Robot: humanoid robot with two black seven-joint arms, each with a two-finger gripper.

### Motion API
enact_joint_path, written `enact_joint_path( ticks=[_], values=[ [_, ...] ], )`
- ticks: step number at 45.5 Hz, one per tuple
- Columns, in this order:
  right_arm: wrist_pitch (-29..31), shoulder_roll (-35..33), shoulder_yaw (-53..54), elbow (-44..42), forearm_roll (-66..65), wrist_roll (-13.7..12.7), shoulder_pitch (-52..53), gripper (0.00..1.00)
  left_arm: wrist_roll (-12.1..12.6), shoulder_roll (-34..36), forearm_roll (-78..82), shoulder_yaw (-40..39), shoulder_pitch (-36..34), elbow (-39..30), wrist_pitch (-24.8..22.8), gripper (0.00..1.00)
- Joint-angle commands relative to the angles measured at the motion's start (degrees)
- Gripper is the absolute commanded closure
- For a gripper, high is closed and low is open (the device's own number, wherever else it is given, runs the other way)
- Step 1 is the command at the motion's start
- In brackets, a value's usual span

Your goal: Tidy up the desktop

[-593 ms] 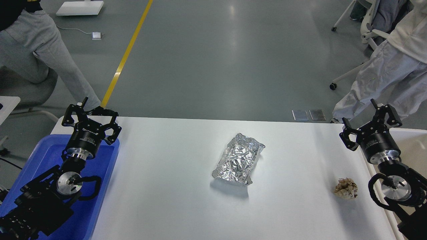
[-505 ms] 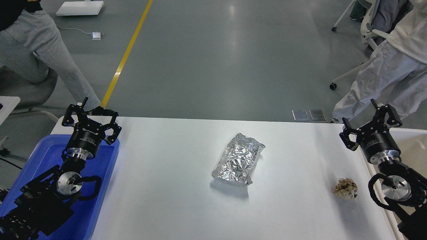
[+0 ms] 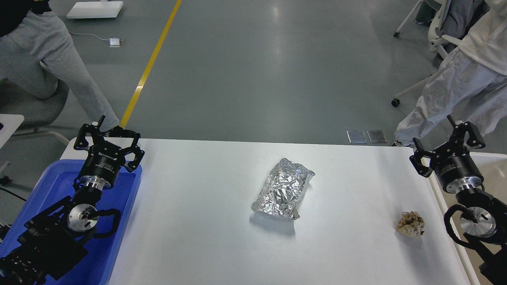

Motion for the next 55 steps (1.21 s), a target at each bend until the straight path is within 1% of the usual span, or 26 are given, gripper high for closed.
enact_joint_path(
  ticks=[1, 4, 10, 17, 21, 24, 30, 33, 36, 38, 43, 47, 51, 53, 55],
  values=[
    [0.85, -1.76, -0.11, 4.17, 0.76, -3.16, -0.66, 0.01, 0.02, 0.04, 0.00, -0.01, 0.00, 0.04, 0.01, 0.00],
    [0.33, -2.64, -0.19, 6.46, 0.76, -5.01, -1.02, 0.01, 0.02, -0.05, 0.00, -0.01, 0.00, -0.05, 0.01, 0.00],
    [-0.03, -4.92, -1.07, 8.05, -0.12, -6.07, -1.02, 0.01, -0.07, -0.05, 0.00, -0.01, 0.00, -0.05, 0.01, 0.00],
    [0.41, -8.09, -4.58, 8.31, -0.73, -6.07, -0.23, 0.01, -0.07, -0.05, 0.00, -0.01, 0.00, -0.05, 0.01, 0.00],
    [0.68, -10.11, -6.78, 9.19, -3.01, -6.77, 0.74, 0.01, -0.07, 0.04, 0.00, -0.01, 0.00, -0.05, 0.01, 0.00],
    [0.68, -11.78, -8.98, 10.59, -4.95, -8.79, 2.06, 0.01, -0.07, 0.04, 0.00, -0.01, 0.00, 0.04, 0.01, 0.00],
    [0.76, -14.15, -11.27, 15.34, -7.41, -14.32, 3.99, 0.01, -0.07, 0.04, 0.00, -0.01, 0.00, 0.04, 0.01, 0.00],
    [0.76, -14.59, -11.44, 18.59, -9.16, -16.79, 4.61, 0.01, -0.07, -0.05, 0.00, -0.01, 0.00, 0.04, 0.01, 0.00],
    [0.76, -15.21, -11.53, 22.37, -12.50, -18.63, 4.70, 0.01, -0.07, -0.05, 0.00, -0.01, 0.00, -0.05, 0.01, 0.00],
    [0.76, -15.12, -11.79, 24.13, -15.83, -19.25, 4.87, 0.01, -0.07, -0.05, 0.00, -0.01, 0.00, -0.05, 0.01, 0.00],
    [-0.11, -14.95, -16.09, 27.47, -26.55, -19.34, 6.36, 0.01, -0.07, 0.04, 0.00, -0.01, 0.00, -0.05, 0.01, 0.00],
    [-1.60, -14.86, -23.38, 27.74, -34.47, -19.43, 10.14, 0.01, 0.02, -0.05, -0.09, -0.01, 0.00, -0.05, 0.01, 0.00],
    [-4.07, -14.86, -30.85, 27.91, -38.87, -19.69, 14.79, 0.01, 0.02, -0.05, -0.09, -0.01, 0.00, -0.05, 0.01, 0.00],
    [-4.25, -14.86, -33.49, 27.91, -39.67, -20.65, 17.17, 0.01, 0.02, 0.04, -0.09, -0.01, 0.00, -0.05, -0.08, 0.00],
    [-3.98, -14.68, -35.87, 27.91, -40.11, -22.67, 19.45, 0.01, -0.07, 0.04, -0.09, -0.01, 0.00, -0.05, 0.01, 0.00]
  ],
)
